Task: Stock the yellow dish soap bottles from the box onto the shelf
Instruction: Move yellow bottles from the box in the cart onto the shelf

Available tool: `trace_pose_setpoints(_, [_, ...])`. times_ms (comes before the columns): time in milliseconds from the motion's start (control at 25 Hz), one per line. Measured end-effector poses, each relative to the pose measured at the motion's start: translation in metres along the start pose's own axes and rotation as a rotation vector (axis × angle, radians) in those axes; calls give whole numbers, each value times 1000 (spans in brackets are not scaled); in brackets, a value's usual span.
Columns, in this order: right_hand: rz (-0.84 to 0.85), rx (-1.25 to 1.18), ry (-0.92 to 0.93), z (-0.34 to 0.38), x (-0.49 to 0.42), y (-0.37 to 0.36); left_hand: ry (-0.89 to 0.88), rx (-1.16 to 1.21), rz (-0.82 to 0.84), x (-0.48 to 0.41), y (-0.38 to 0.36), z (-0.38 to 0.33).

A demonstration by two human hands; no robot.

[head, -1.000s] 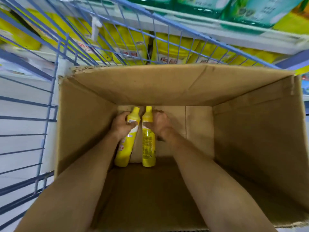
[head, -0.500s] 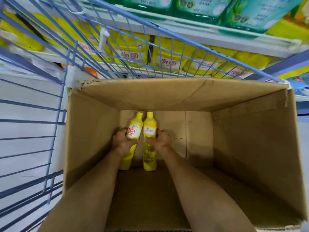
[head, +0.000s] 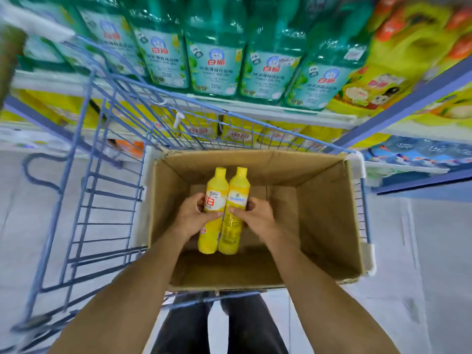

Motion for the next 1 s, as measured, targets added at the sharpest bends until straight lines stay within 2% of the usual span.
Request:
trace_pose_setpoints(320, [-199, -78, 303, 163, 85, 110, -303, 51, 63, 86, 35, -198])
trace_pose_setpoints(520, [-268, -232, 486, 243, 126, 171, -475, 105, 32, 123, 44, -296])
trace_pose_setpoints(800, [-339, -391, 651, 328, 133, 256, -684, 148, -12, 157, 29, -420])
trace_pose_setpoints(1000, [-313, -473, 772, 391, 122, 323, -774, 206, -46, 173, 4, -507])
Point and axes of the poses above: each hand's wrist, its own x-axis away from the middle knuckle, its own y-axis out of the back of the hand, z = x × y, the point moved 8 cm from there along -x, towards the middle knuckle, and after that the axes turned 14 degrees about -z, right-handed, at the moved point
